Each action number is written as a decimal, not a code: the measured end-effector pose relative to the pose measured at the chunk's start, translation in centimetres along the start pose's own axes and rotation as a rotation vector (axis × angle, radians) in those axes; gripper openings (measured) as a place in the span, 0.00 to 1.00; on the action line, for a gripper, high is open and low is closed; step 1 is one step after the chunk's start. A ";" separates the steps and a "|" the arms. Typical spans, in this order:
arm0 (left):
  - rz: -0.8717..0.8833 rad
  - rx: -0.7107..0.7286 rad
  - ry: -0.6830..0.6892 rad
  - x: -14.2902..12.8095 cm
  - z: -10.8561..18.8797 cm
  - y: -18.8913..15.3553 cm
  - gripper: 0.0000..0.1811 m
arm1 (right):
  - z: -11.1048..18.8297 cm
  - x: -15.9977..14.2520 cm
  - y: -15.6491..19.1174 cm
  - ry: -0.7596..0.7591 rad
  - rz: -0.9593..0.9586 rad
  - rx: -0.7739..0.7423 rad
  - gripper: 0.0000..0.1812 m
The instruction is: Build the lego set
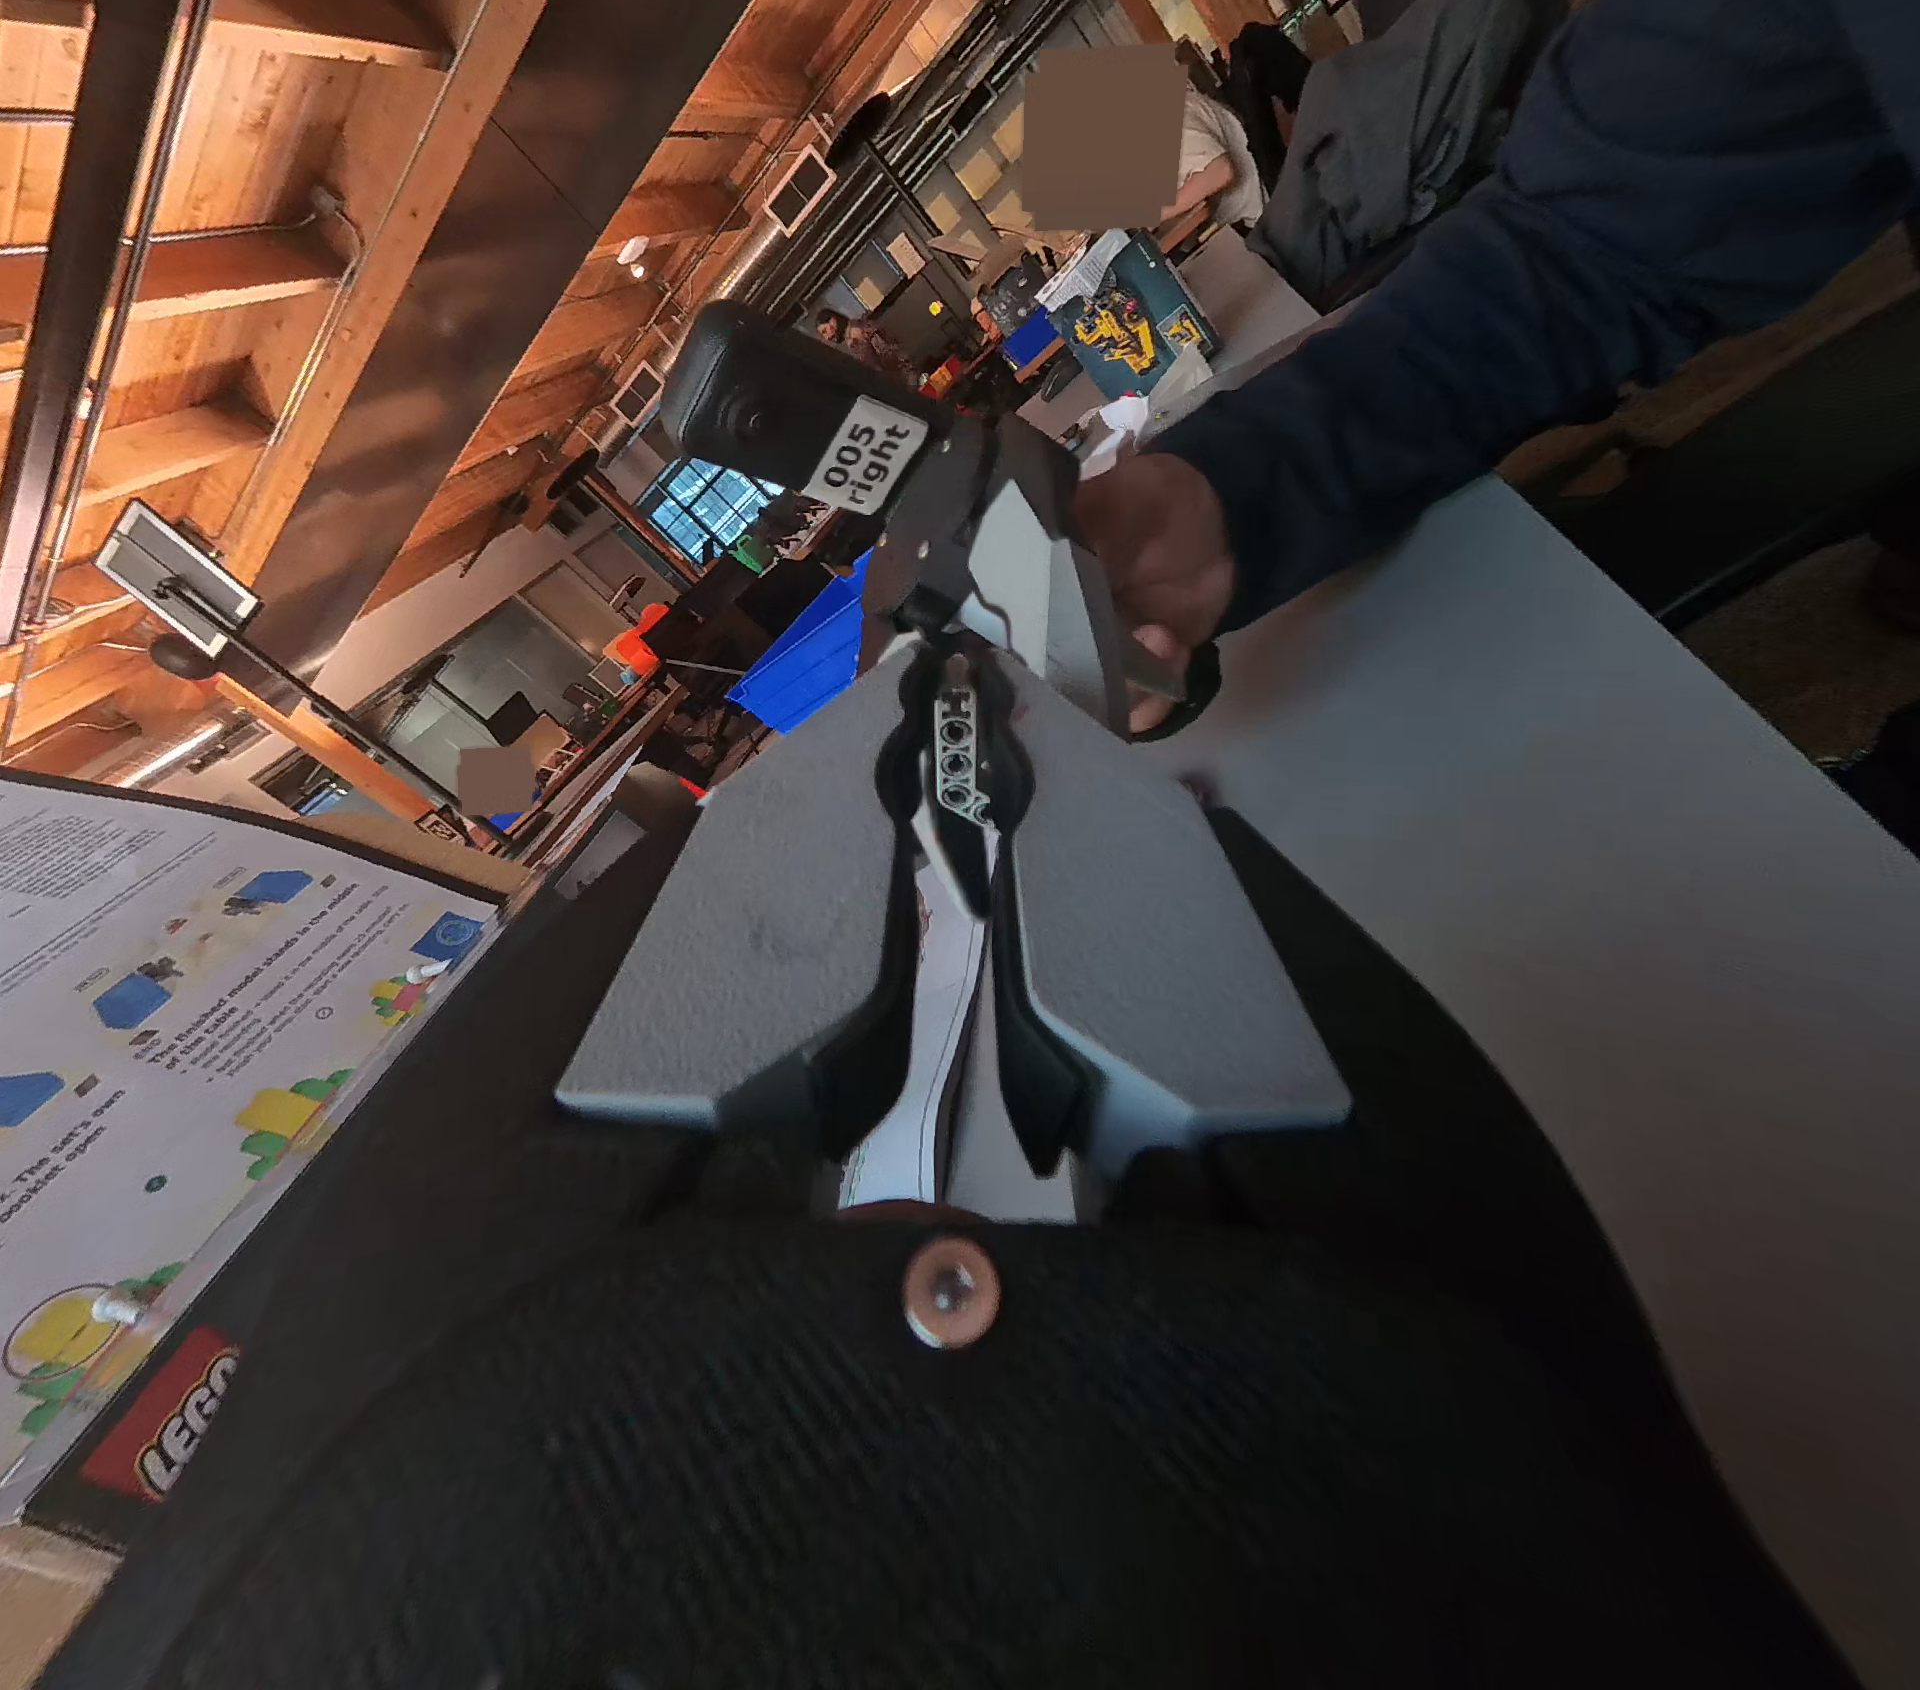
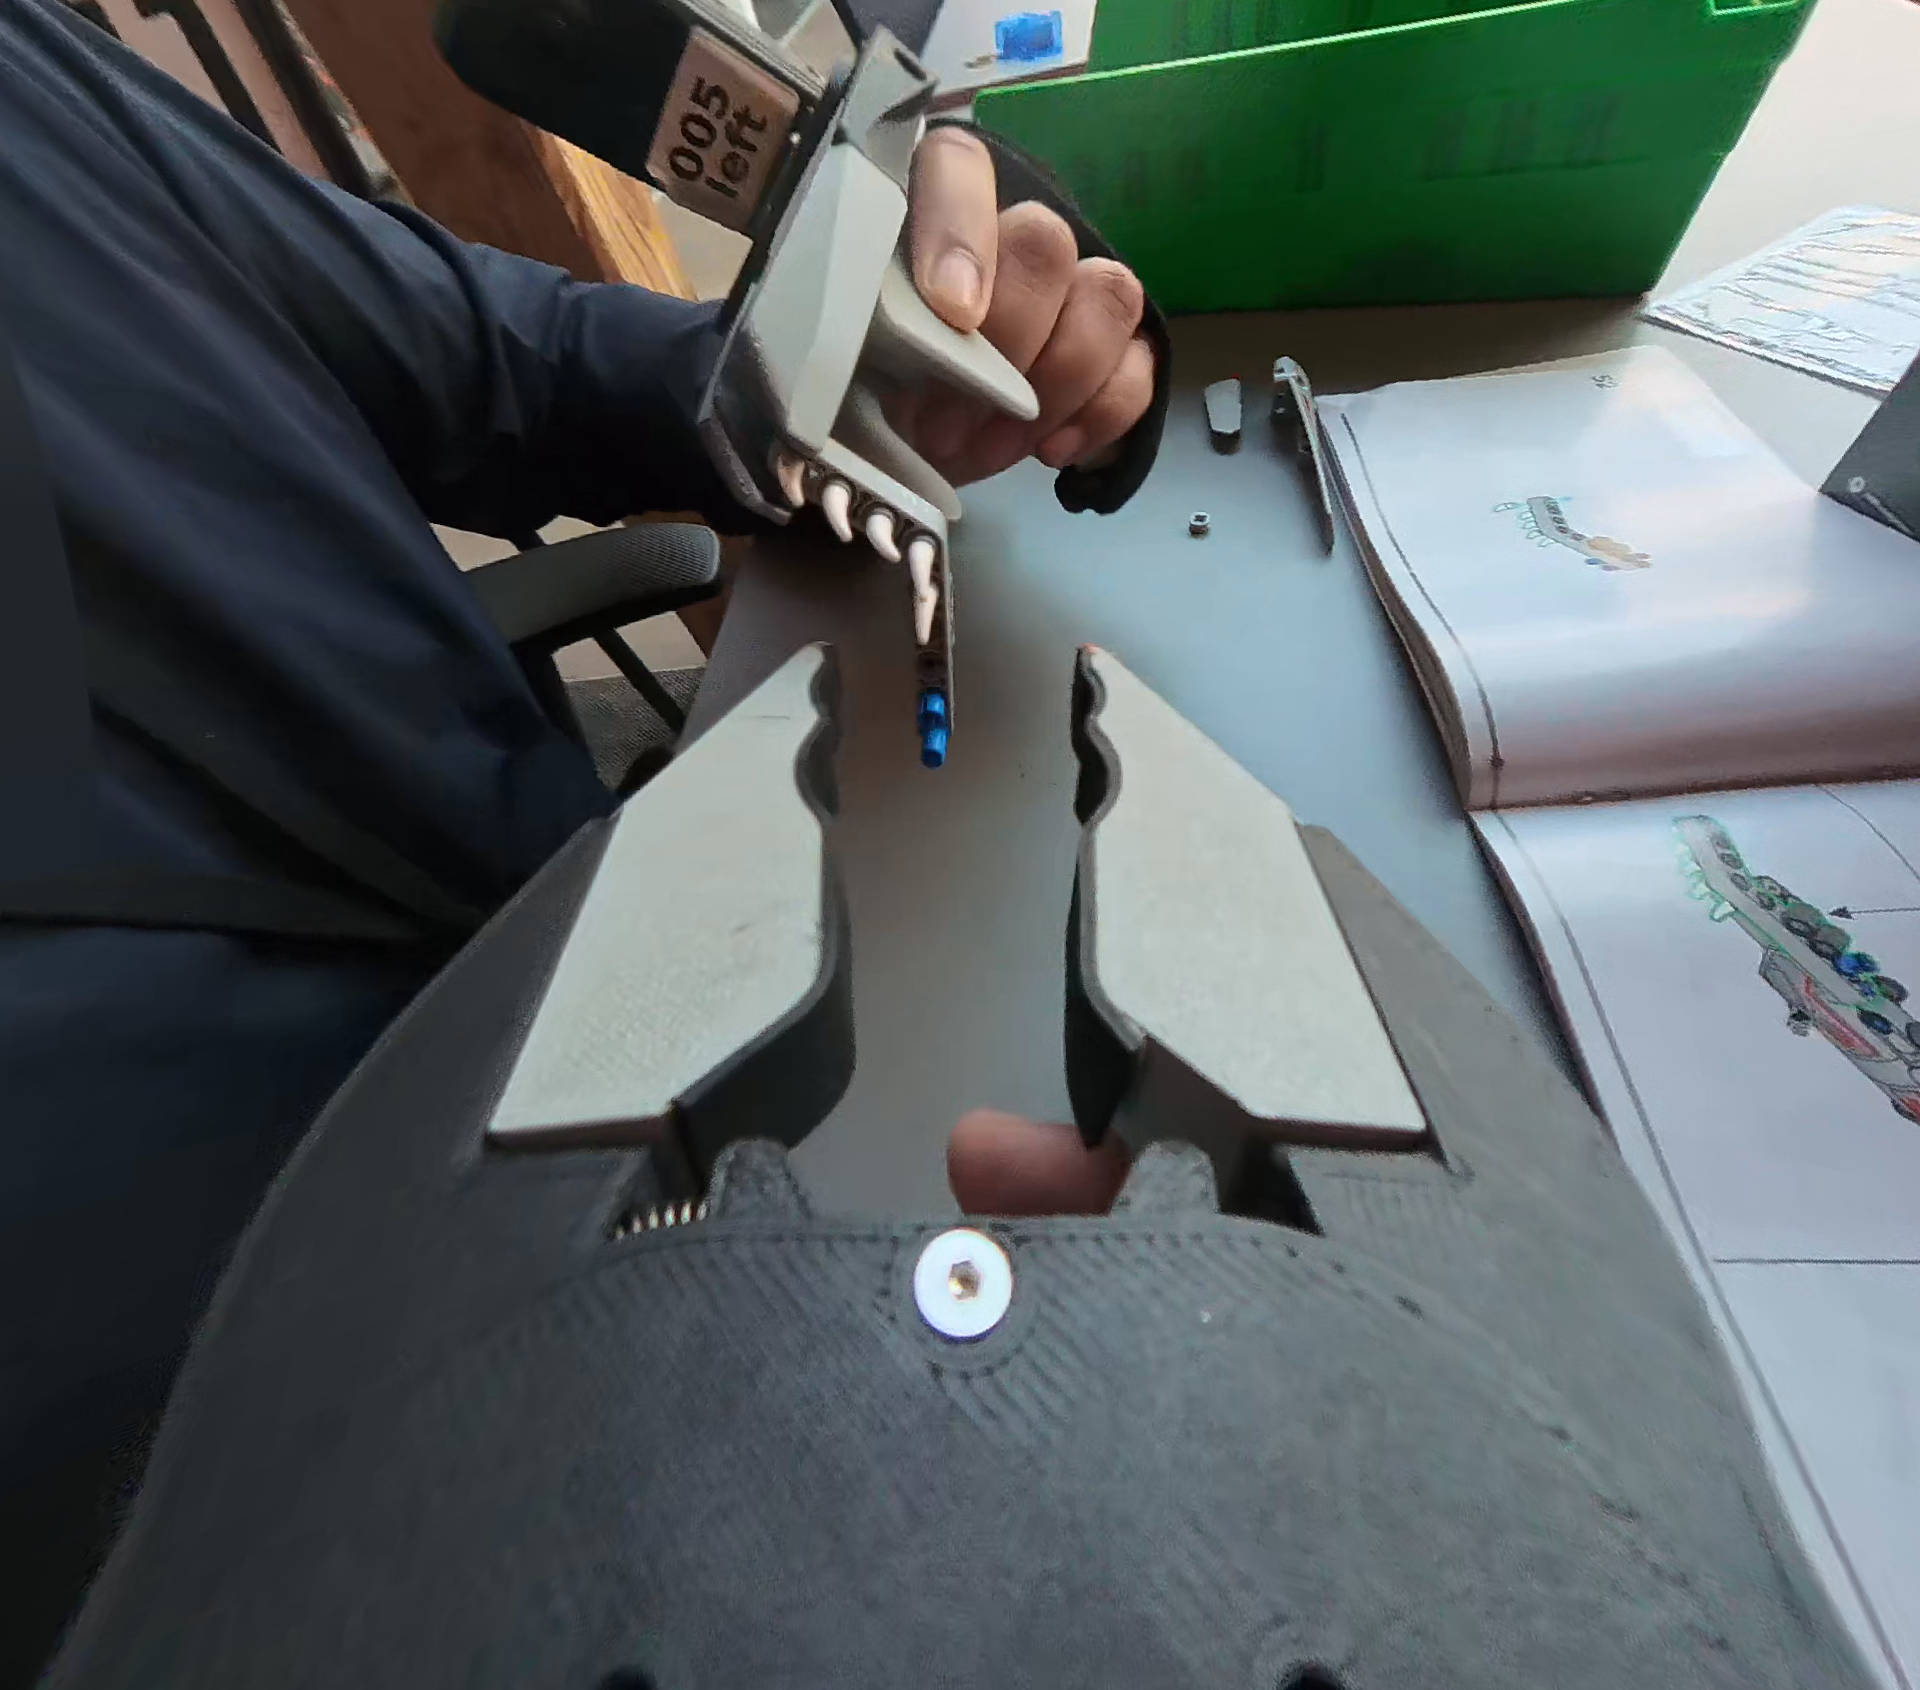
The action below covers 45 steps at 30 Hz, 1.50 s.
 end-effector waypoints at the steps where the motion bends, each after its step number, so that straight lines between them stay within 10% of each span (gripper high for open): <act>1: -0.003 0.004 0.002 0.0 -0.1 0.0 0.03 | -0.4 -0.1 0.1 0.021 0.019 -0.021 0.16; 5: 0.010 0.014 0.021 -0.1 -0.1 0.0 0.03 | -0.4 -0.3 0.4 0.072 0.133 -0.135 0.03; 10: 0.261 0.029 0.129 -1.4 0.3 1.3 0.24 | 1.6 -0.1 -0.2 0.176 0.433 -0.627 0.02; 19: 0.659 0.058 0.258 -4.0 -1.0 2.2 0.20 | -1.0 -1.3 1.1 0.494 1.006 -1.102 0.03; 27: 0.660 -0.061 0.223 -4.0 -0.9 1.6 0.18 | -1.7 -1.2 2.1 0.504 1.143 -1.191 0.03; 37: 1.078 -0.244 0.054 -4.9 0.0 2.8 0.05 | -2.5 -1.7 3.8 0.473 1.330 -1.192 0.03; 45: 1.208 -0.539 0.189 -6.4 0.3 2.7 0.03 | -0.9 -2.8 4.4 0.328 1.067 -0.729 0.08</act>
Point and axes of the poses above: each gripper's, where its closed fingertips meet, z back along the fingers, x out of its top, y = z × x across the jaws, the point moved 10 cm from there along z, back along the fingers, and after that the axes turned 3 degrees about z, right-handed, at the moved point
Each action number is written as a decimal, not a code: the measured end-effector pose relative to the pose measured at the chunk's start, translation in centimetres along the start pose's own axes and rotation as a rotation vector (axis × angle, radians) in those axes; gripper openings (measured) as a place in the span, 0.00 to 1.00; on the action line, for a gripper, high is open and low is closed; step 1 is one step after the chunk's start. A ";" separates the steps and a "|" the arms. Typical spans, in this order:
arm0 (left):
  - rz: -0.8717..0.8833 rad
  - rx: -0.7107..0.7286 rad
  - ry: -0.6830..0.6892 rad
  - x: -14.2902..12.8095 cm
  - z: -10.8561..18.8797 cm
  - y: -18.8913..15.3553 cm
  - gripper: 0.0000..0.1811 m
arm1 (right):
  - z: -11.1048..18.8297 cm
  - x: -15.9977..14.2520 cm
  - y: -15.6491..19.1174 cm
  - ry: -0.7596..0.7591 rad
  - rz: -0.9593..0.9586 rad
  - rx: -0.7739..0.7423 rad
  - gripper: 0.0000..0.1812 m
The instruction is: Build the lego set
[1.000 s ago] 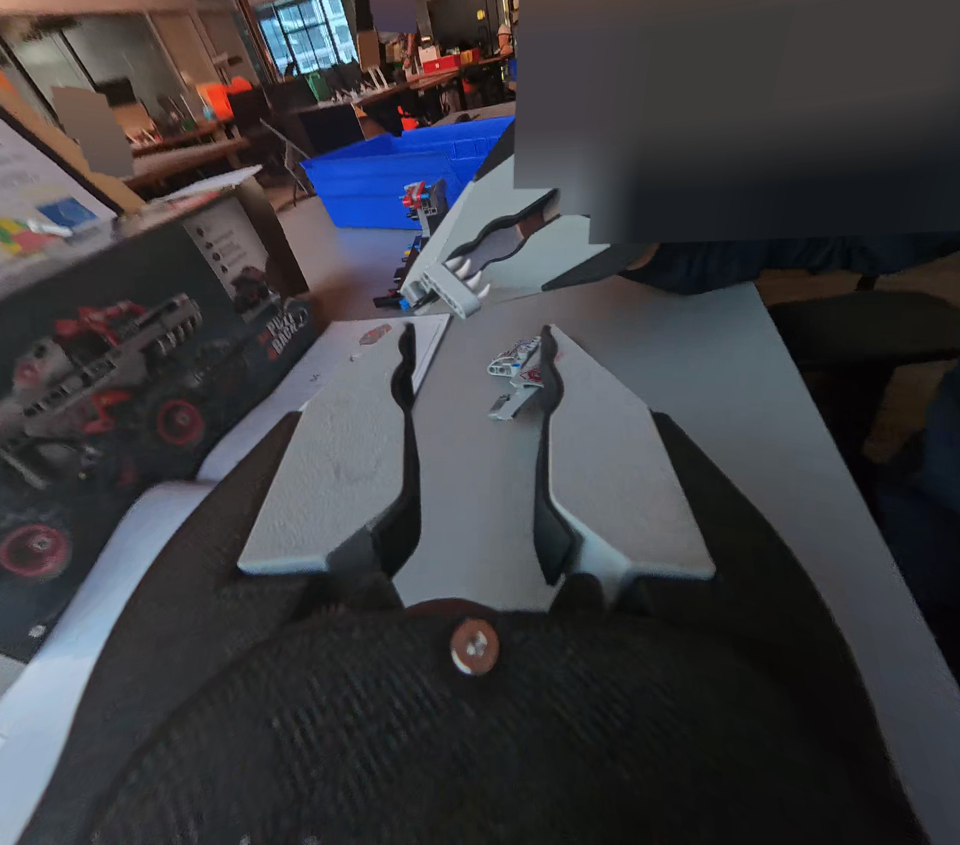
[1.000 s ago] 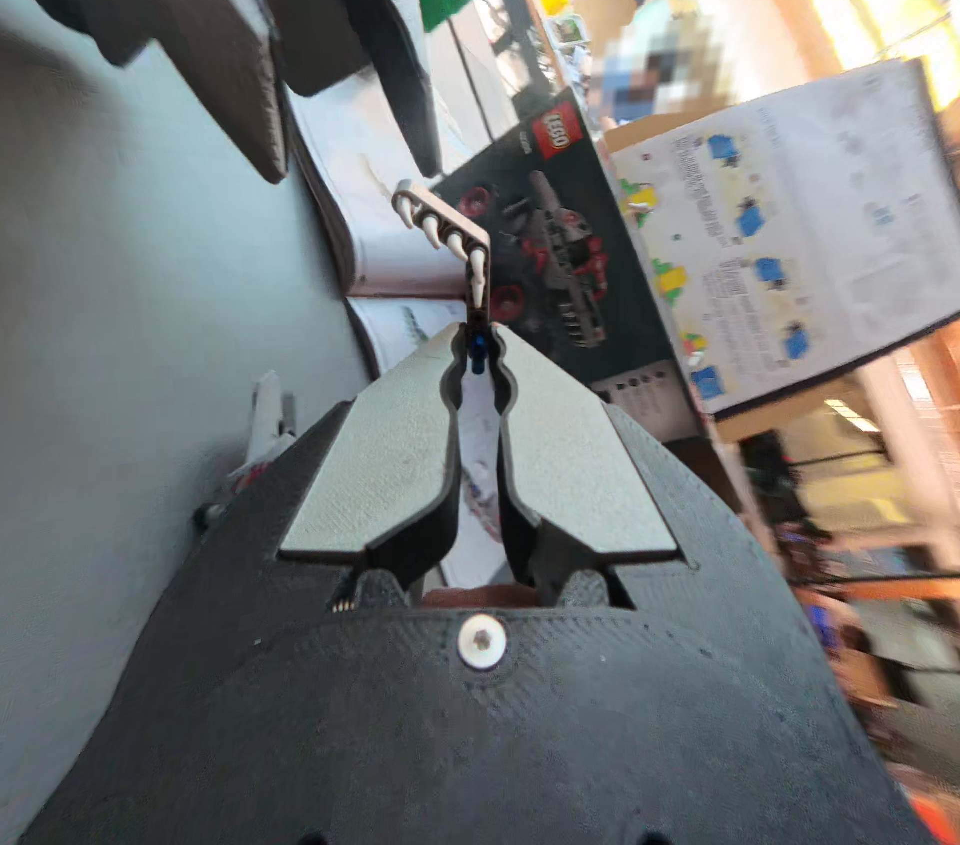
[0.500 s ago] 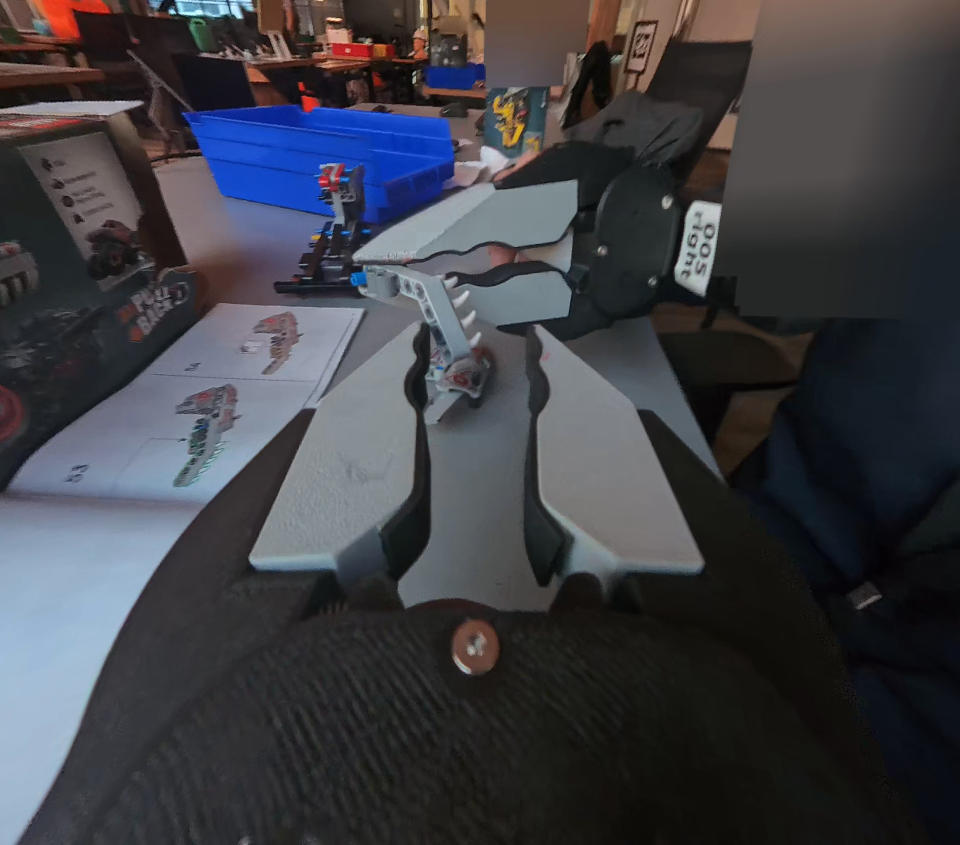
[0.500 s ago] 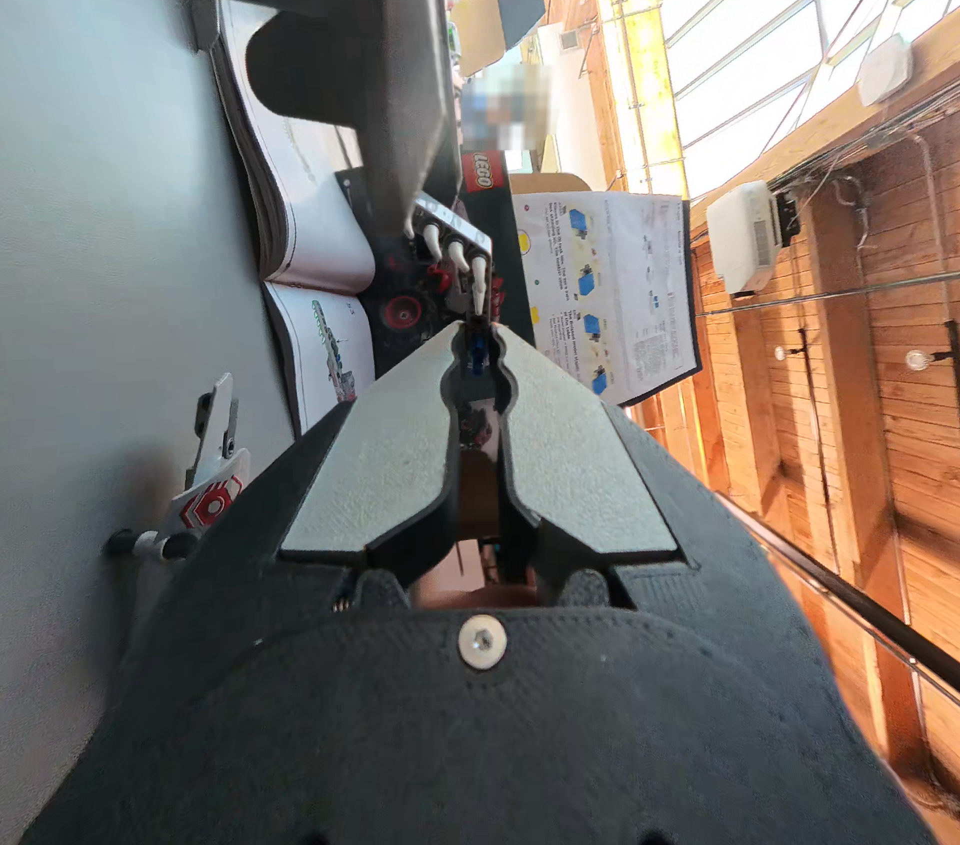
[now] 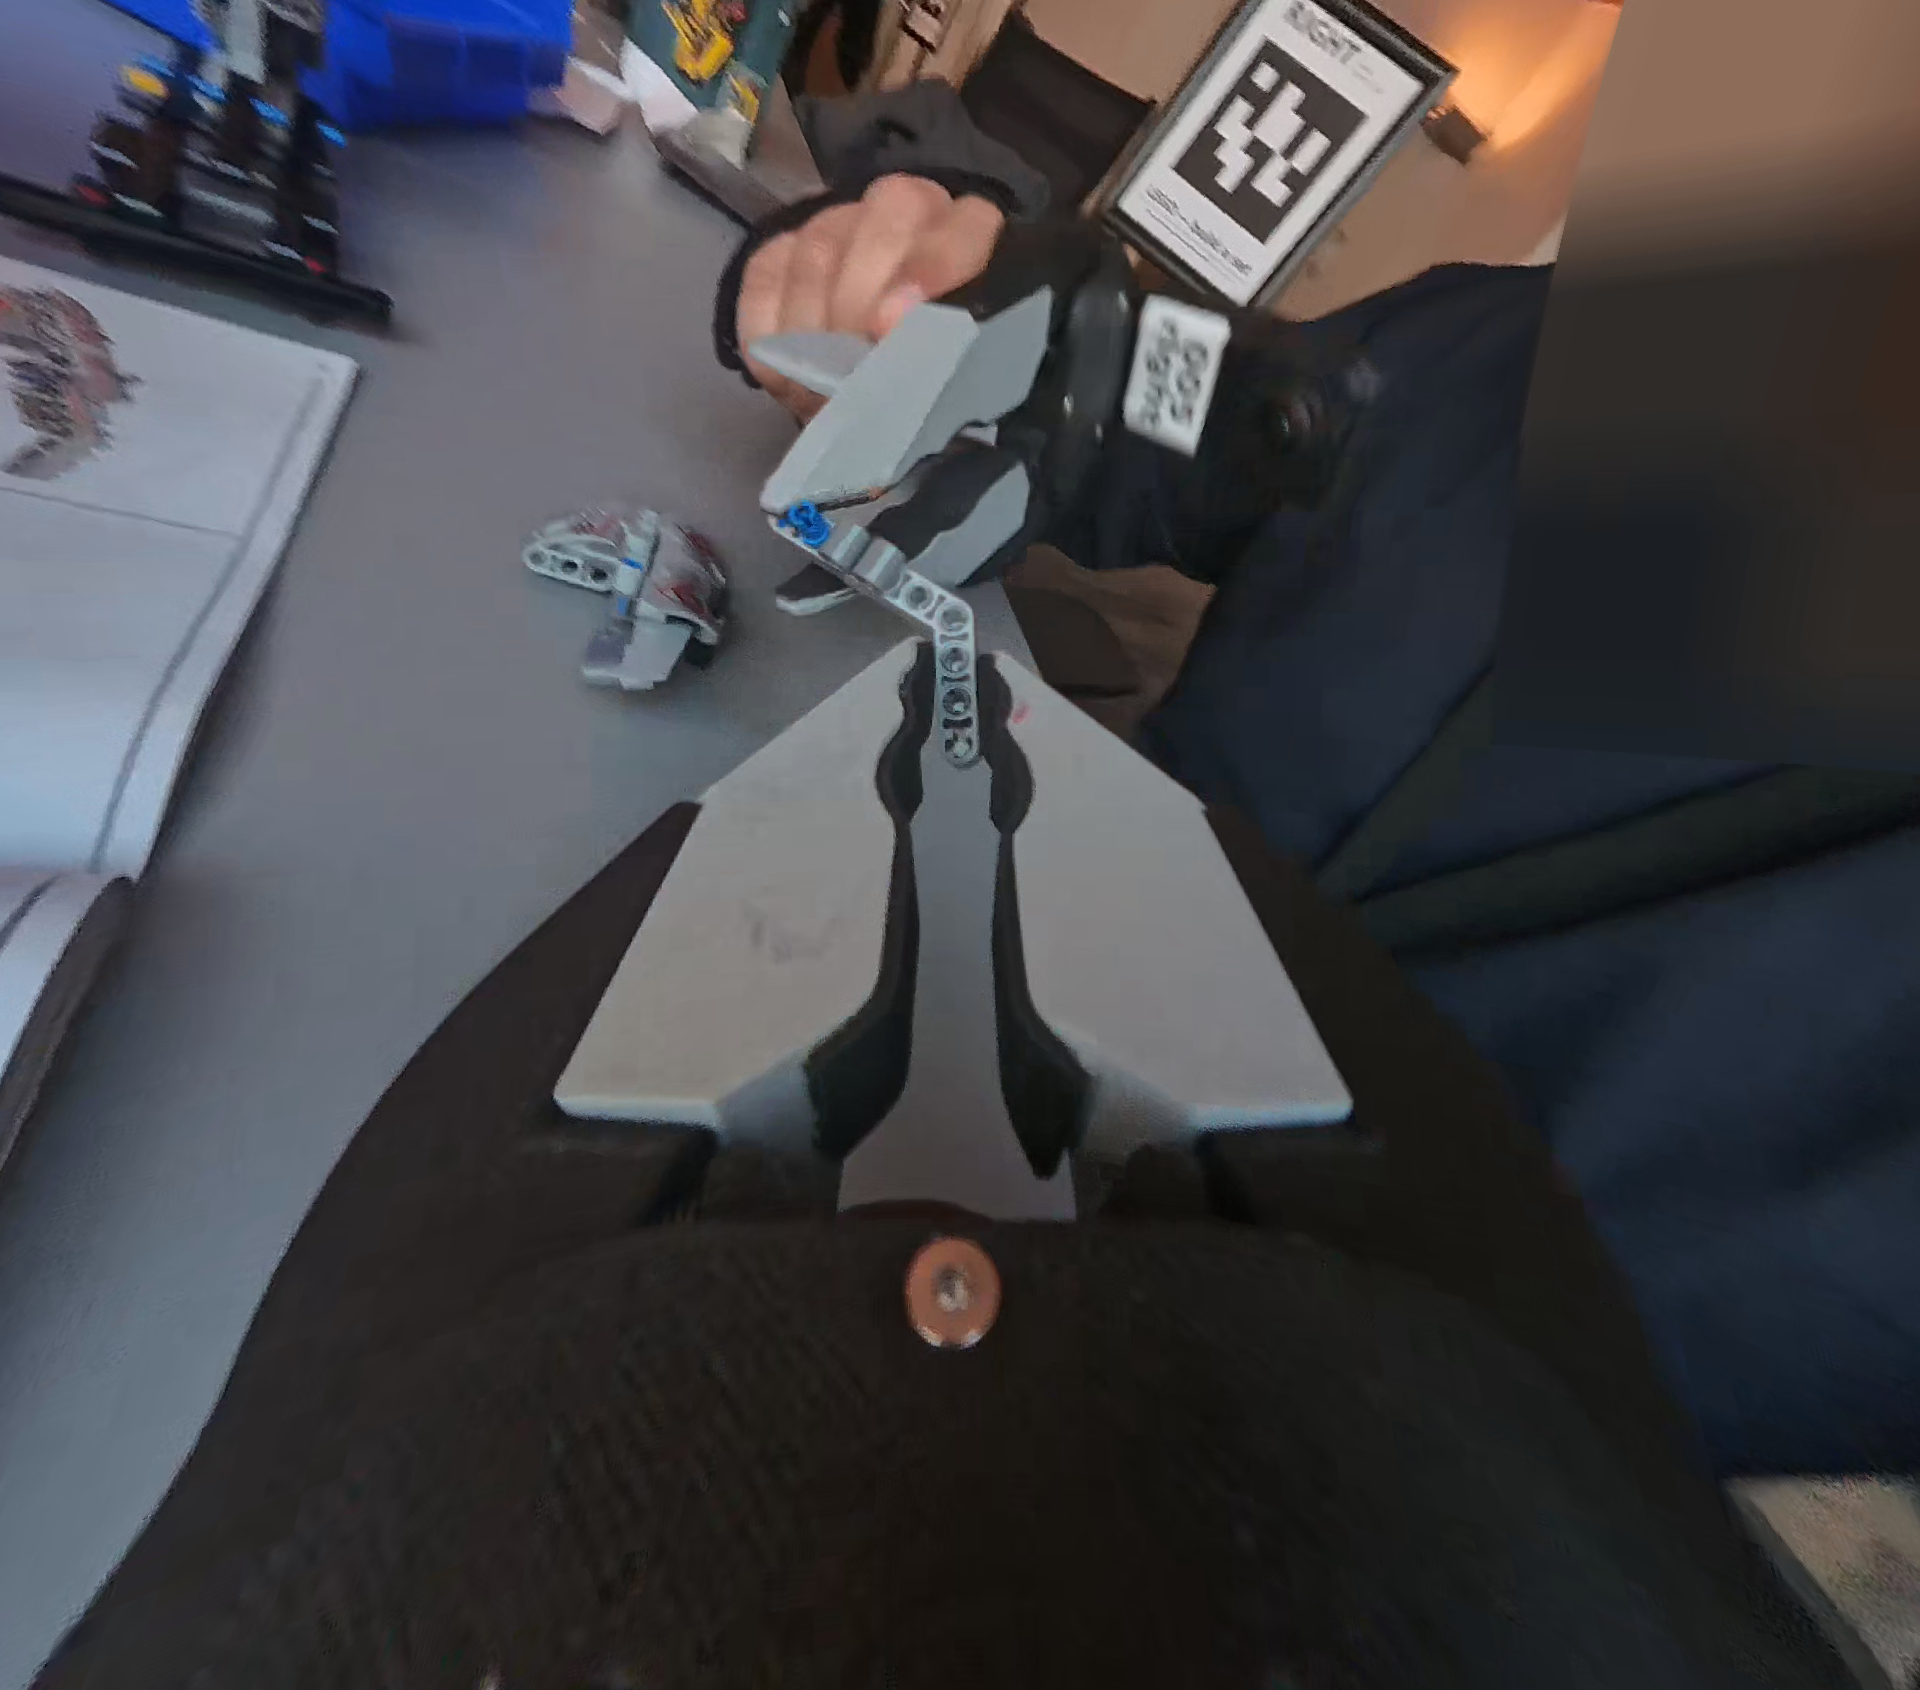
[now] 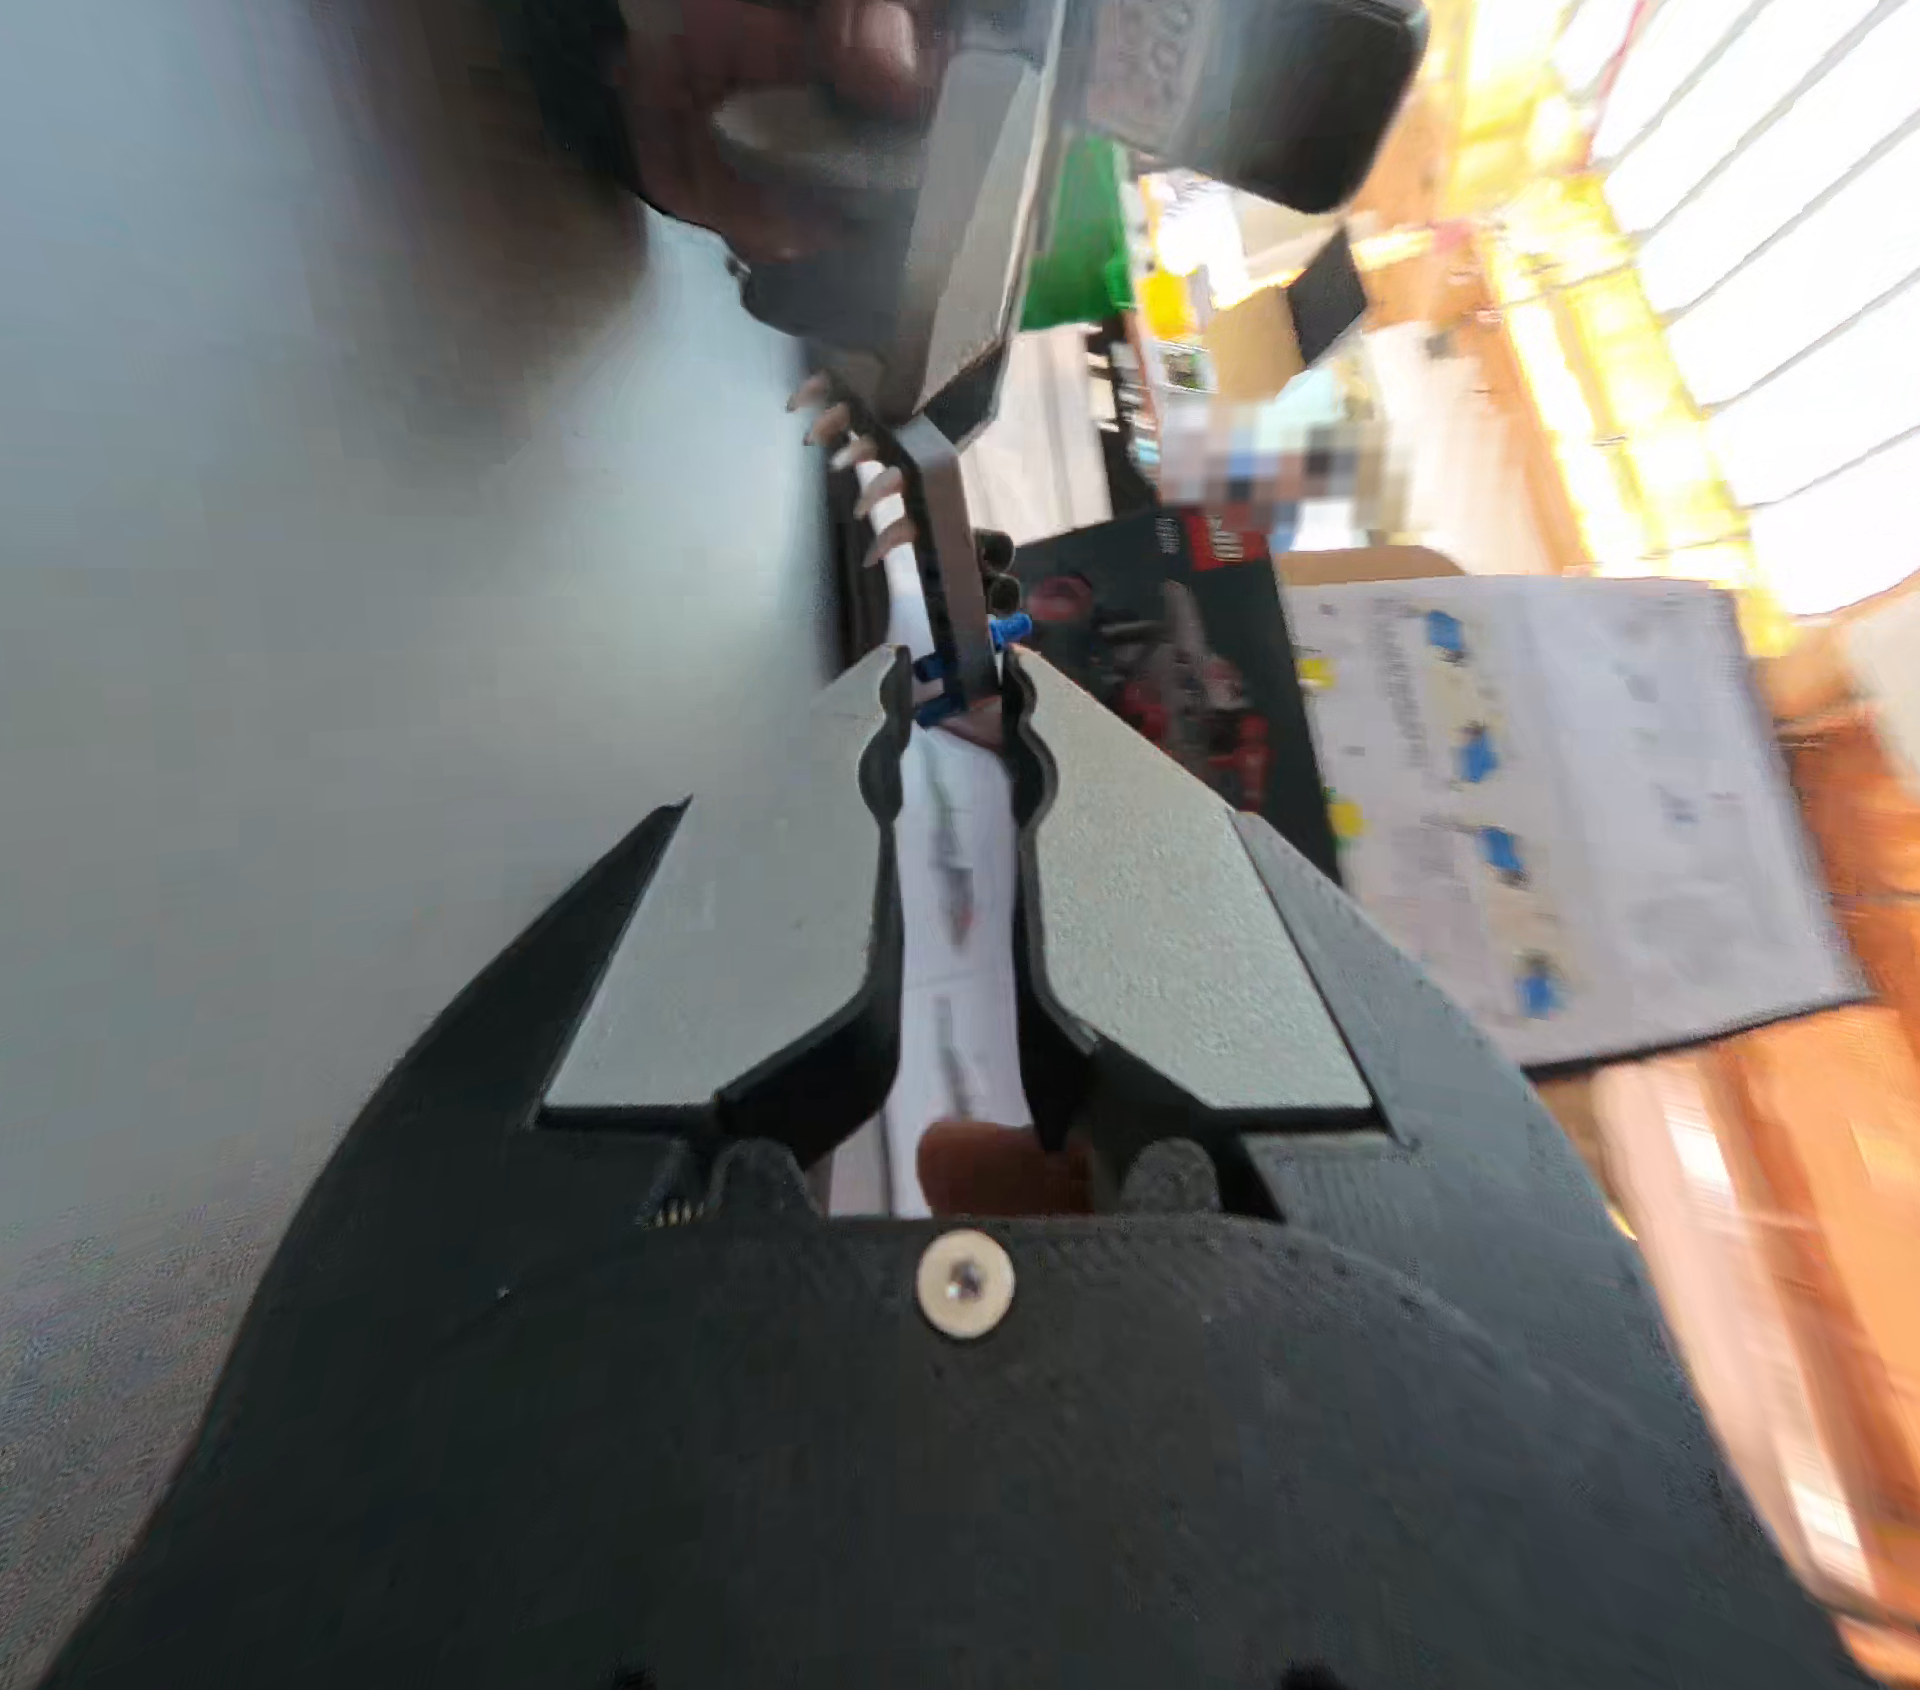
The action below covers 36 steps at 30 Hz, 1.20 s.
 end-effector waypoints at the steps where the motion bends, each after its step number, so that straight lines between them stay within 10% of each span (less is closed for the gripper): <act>1: 0.026 -0.023 0.027 0.1 -0.1 0.4 0.03 | 0.3 -0.4 -0.4 -0.039 -0.093 0.075 0.08; 7: 0.046 -0.112 0.168 0.0 -1.3 0.9 0.02 | 1.1 -3.3 -2.2 -0.223 -0.534 0.435 0.23; 20: 0.146 -0.111 0.189 0.6 -2.0 2.7 0.03 | 0.1 -3.9 -0.9 -0.104 -0.510 0.518 0.08; 36: -0.296 0.414 0.157 1.9 -2.6 1.5 0.14 | -0.8 -6.7 -2.9 -0.031 -0.822 0.519 0.07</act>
Point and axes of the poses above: each gripper's, where its closed fingertips meet, z back along the fingers, x out of its top, y = z × x across the jaws, the point moved 10 cm from there along z, back along the fingers, and after that the axes turned 3 degrees about z, right-handed, at the moved point
